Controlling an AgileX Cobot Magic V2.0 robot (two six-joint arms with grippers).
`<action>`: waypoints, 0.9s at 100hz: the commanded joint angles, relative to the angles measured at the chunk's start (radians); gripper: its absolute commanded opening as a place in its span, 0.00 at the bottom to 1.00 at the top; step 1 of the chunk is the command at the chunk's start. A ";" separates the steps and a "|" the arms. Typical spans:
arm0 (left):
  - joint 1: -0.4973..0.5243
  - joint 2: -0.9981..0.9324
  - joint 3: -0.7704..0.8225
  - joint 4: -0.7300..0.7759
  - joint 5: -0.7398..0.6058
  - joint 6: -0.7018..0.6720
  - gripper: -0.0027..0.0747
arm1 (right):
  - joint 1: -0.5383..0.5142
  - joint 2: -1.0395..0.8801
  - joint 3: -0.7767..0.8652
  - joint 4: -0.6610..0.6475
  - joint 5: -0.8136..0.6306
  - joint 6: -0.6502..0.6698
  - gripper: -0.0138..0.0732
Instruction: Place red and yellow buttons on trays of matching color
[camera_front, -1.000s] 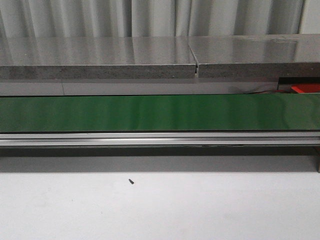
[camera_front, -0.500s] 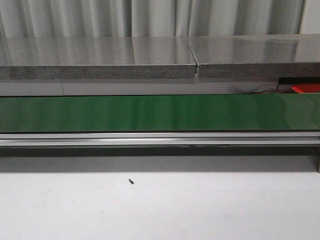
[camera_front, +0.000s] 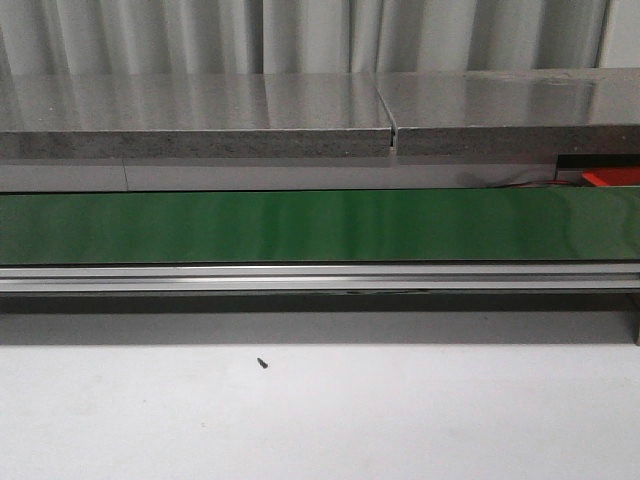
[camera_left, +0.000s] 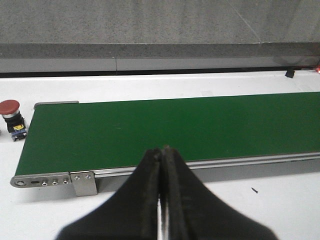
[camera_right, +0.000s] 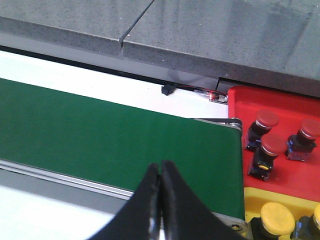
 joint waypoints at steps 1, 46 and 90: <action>-0.003 0.079 -0.025 0.003 -0.121 -0.050 0.01 | 0.003 -0.002 -0.026 0.011 -0.060 -0.008 0.16; 0.056 0.569 -0.255 0.037 -0.166 -0.083 0.03 | 0.003 -0.002 -0.026 0.011 -0.060 -0.008 0.16; 0.330 0.859 -0.445 0.006 -0.132 -0.086 0.62 | 0.003 -0.002 -0.026 0.011 -0.060 -0.008 0.16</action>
